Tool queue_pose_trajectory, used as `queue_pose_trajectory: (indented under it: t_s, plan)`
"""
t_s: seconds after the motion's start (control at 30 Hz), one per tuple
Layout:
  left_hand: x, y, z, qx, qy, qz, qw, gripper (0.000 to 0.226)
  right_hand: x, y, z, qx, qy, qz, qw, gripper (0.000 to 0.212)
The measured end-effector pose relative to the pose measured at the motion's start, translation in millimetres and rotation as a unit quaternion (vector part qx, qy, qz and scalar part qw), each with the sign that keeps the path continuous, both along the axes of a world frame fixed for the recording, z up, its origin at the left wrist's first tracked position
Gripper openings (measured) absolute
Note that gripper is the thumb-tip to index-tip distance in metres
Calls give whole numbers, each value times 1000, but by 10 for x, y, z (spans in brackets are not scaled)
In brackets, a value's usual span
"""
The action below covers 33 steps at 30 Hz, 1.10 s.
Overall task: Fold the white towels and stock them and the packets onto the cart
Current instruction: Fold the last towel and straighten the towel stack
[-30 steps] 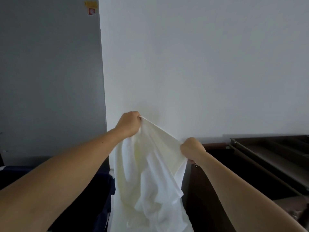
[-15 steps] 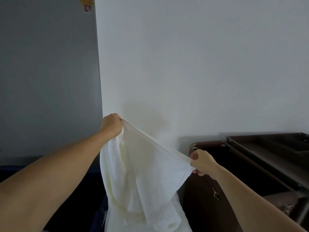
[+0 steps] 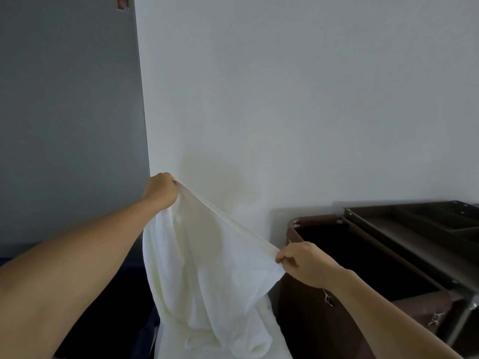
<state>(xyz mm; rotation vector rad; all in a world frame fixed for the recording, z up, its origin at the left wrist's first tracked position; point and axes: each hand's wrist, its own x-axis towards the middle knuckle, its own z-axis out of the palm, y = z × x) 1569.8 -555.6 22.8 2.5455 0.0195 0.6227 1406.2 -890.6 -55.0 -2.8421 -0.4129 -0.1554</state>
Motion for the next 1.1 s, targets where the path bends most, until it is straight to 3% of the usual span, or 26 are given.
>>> queue_pose_trajectory:
  t_s: [0.1, 0.2, 0.3, 0.43, 0.6, 0.73, 0.9, 1.0, 1.1]
  plan:
    - [33, 27, 6, 0, 4, 7, 1000, 28, 8, -69, -48, 13, -18, 0, 1000, 25]
    - [69, 76, -19, -2, 12, 8, 1000, 30, 55, -145, -85, 106, -75, -52, 990, 28]
    - [104, 78, -47, -1, 17, -4, 1000, 29, 110, -161, -58, 225, -86, -126, 962, 24]
    - [132, 65, -65, -1, 22, -13, 1000, 27, 172, -218, 16, 336, -86, -175, 922, 4]
    - [129, 54, -77, -6, 35, -28, 999, 28, 242, -313, 137, 506, -52, -195, 839, 32]
    - [144, 54, -126, -28, 46, -28, 998, 26, 263, -351, 244, 620, 49, -218, 752, 23]
    - [1, 1, -102, -106, 45, 5, 993, 27, 308, -268, 354, 713, 56, -241, 656, 20]
    - [-249, -344, -81, -129, 9, -35, 991, 29, 386, 80, 425, 705, 30, -250, 663, 11]
    - [-530, -789, -210, -144, 17, -112, 983, 40, 474, 503, 520, 641, -14, -257, 723, 15]
